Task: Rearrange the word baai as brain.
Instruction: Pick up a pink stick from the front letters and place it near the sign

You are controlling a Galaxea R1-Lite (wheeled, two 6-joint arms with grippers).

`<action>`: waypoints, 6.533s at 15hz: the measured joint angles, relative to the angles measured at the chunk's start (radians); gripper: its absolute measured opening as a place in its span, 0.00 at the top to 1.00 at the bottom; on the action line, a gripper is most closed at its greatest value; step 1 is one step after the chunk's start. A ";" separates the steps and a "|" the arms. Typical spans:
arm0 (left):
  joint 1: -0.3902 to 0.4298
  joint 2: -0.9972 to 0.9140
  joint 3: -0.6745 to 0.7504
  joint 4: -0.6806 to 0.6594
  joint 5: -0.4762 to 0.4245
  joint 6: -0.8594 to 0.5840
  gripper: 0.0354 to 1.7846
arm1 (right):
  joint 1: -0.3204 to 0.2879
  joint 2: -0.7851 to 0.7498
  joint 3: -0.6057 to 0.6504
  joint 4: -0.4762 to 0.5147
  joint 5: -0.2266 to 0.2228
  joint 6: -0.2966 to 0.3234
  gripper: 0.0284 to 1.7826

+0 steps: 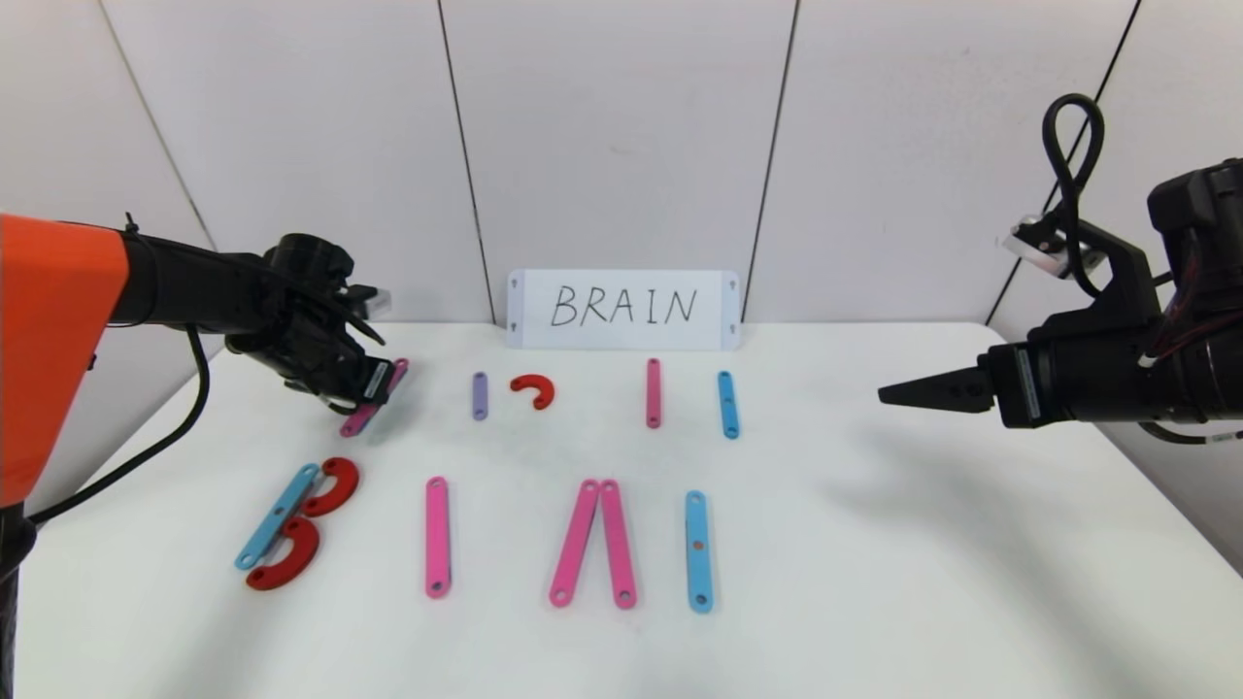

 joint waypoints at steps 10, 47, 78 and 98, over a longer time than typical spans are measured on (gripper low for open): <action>0.000 0.028 -0.011 -0.001 -0.001 0.011 0.37 | 0.006 0.001 0.008 0.000 0.000 0.000 0.02; -0.412 -0.448 0.663 -0.148 0.312 -0.696 0.02 | 0.006 0.002 0.017 0.000 -0.001 0.000 0.02; -0.459 -0.376 0.727 -0.302 0.310 -0.693 0.85 | -0.033 0.013 0.020 -0.047 0.034 0.000 0.02; -0.518 0.033 -0.262 0.156 0.259 -0.671 0.85 | -0.066 0.013 0.040 -0.052 0.116 -0.002 0.02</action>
